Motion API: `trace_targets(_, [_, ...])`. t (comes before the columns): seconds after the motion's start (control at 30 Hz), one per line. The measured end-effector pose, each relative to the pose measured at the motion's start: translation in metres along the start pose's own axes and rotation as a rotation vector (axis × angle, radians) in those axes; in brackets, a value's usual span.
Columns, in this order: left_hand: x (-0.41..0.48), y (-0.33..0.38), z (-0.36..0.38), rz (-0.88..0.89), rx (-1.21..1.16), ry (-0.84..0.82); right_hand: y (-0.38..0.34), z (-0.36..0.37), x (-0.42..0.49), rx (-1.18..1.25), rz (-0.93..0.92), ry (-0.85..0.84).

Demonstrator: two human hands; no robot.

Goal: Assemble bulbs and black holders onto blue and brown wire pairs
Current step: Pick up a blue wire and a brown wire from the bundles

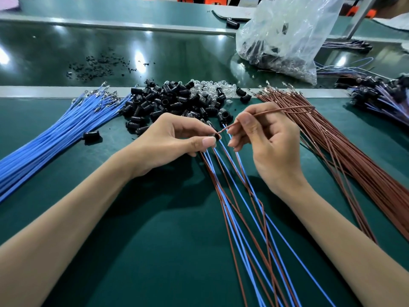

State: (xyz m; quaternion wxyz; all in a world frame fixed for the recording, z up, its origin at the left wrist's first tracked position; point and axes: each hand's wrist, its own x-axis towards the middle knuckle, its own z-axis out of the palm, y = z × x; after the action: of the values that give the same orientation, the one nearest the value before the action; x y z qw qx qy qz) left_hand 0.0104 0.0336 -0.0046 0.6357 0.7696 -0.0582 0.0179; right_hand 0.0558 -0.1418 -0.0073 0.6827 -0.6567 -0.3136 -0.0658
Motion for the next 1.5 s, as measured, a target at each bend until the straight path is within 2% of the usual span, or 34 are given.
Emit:
trace_targets(0.23, [0.000, 0.001, 0.003, 0.037, 0.044, -0.019, 0.003, 0.003, -0.004, -0.062, 0.095, -0.162])
trace_targets(0.33, [0.000, 0.001, 0.004, 0.038, 0.067, -0.031, 0.002, 0.000, -0.002, -0.057, 0.139, -0.174])
trace_targets(0.47, [0.000, 0.001, 0.006, 0.020, 0.061, -0.008, 0.001, -0.006, 0.006, 0.373, 0.308, -0.019])
trace_targets(0.5, [0.000, 0.002, 0.006, 0.018, 0.054, -0.008, 0.001, -0.007, 0.008, 0.414, 0.323, 0.036])
trace_targets(0.57, [0.000, 0.004, 0.007, 0.011, 0.042, -0.007, 0.002, -0.009, 0.008, 0.309, 0.301, 0.078])
trace_targets(0.67, [0.001, 0.007, 0.010, 0.000, 0.058, -0.036, 0.006, -0.007, 0.004, 0.091, 0.238, -0.033])
trace_targets(0.77, [0.001, 0.010, 0.013, -0.029, 0.085, -0.067, 0.005, -0.007, 0.004, 0.092, 0.278, -0.089])
trace_targets(0.83, [0.001, 0.013, 0.010, -0.053, 0.108, -0.076, 0.004, -0.009, 0.007, 0.258, 0.367, -0.020])
trace_targets(0.9, [0.001, 0.016, 0.006, -0.066, 0.132, -0.076, 0.004, -0.013, 0.012, 0.429, 0.448, 0.119])
trace_targets(0.97, [0.001, 0.019, 0.003, -0.078, 0.137, -0.063, 0.007, -0.017, 0.016, 0.485, 0.497, 0.248])
trace_targets(1.03, [0.000, 0.022, 0.004, -0.081, 0.122, -0.063, 0.008, -0.018, 0.016, 0.436, 0.500, 0.240])
trace_targets(1.2, [-0.001, 0.029, 0.013, -0.082, 0.103, -0.056, 0.012, -0.018, 0.013, 0.260, 0.479, 0.043])
trace_targets(1.4, [0.000, 0.030, 0.010, -0.145, 0.122, -0.055, 0.014, -0.029, 0.016, 0.166, 0.495, -0.046])
trace_targets(1.5, [0.001, 0.029, 0.006, -0.182, 0.116, -0.083, 0.023, -0.035, 0.019, -0.083, 0.454, 0.036])
